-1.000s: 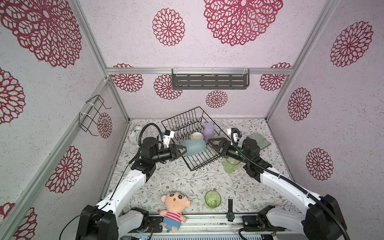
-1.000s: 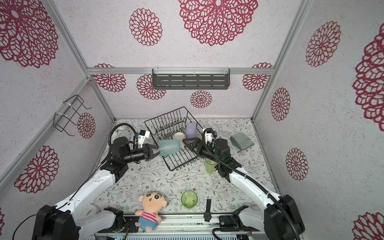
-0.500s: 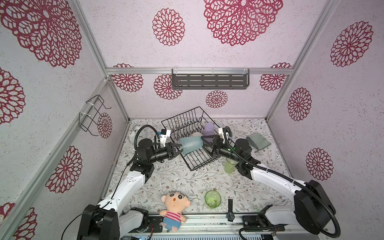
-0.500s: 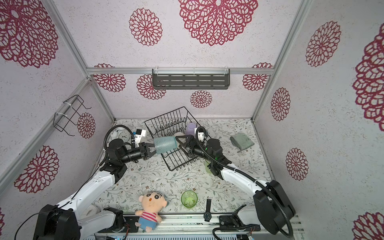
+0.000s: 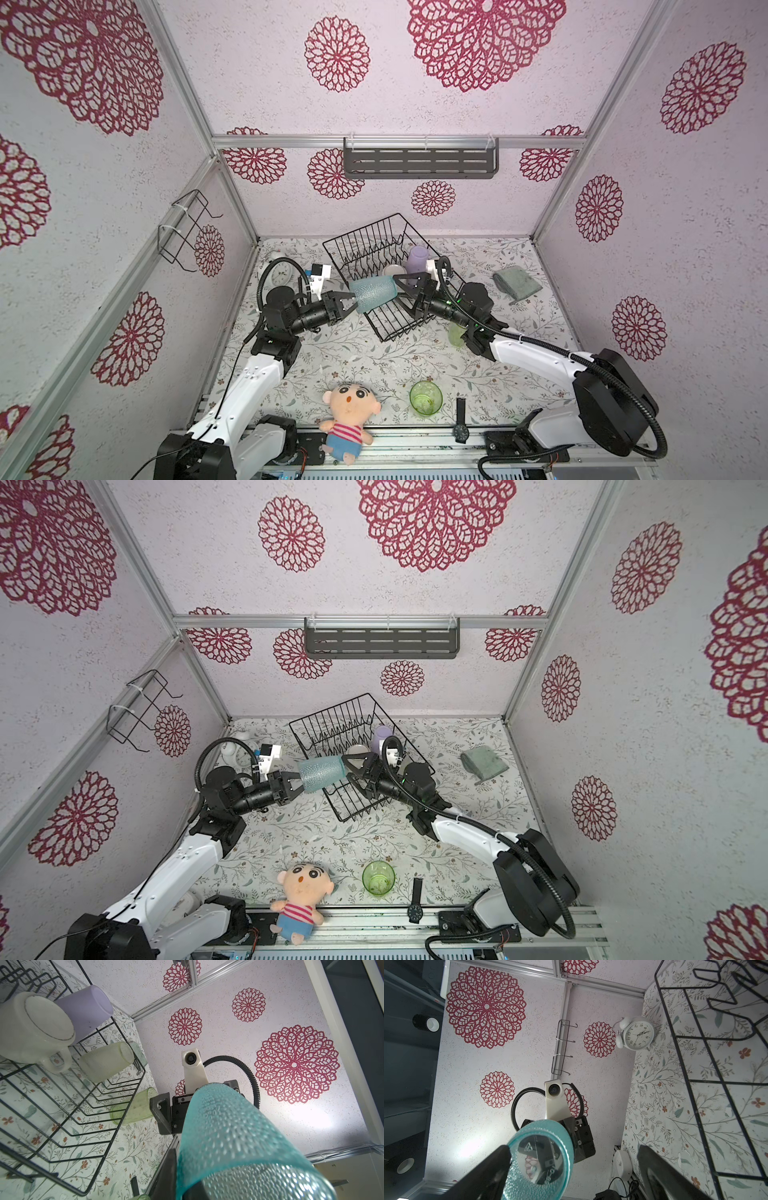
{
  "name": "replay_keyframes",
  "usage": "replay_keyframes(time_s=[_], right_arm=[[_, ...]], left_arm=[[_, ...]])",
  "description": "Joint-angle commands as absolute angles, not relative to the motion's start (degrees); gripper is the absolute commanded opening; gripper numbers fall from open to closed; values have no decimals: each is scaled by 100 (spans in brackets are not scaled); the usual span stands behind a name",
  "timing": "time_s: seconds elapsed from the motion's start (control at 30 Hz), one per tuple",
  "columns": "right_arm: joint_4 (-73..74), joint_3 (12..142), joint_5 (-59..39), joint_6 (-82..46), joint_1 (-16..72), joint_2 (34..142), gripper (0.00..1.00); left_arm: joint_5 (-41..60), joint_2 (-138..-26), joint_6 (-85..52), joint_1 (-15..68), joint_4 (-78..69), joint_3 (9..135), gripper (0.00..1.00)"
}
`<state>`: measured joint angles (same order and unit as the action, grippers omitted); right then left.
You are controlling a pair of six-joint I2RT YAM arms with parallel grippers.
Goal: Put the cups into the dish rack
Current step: 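Close the right gripper on the teal cup and open the left gripper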
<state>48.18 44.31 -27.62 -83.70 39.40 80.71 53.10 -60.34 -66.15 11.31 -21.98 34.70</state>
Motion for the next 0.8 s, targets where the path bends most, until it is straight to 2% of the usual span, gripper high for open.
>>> replay_keyframes(time_s=[0.0, 0.33, 0.5, 0.77], right_arm=[[5495, 4409, -2596, -8434, 3973, 7972, 99], [5579, 3841, -2000, -8717, 3718, 7771, 99], [5387, 4216, -2493, -8319, 3766, 7867, 99], [6063, 4455, -2858, -8339, 3941, 8118, 99]], left_arm=[[5468, -5960, -6503, 1125, -2063, 3384, 0], [5350, -5742, -6529, 1116, -2249, 3252, 0], [5275, -5788, -6454, 1116, -2179, 3273, 0], [5273, -6095, -6561, 1119, -2403, 3281, 0]])
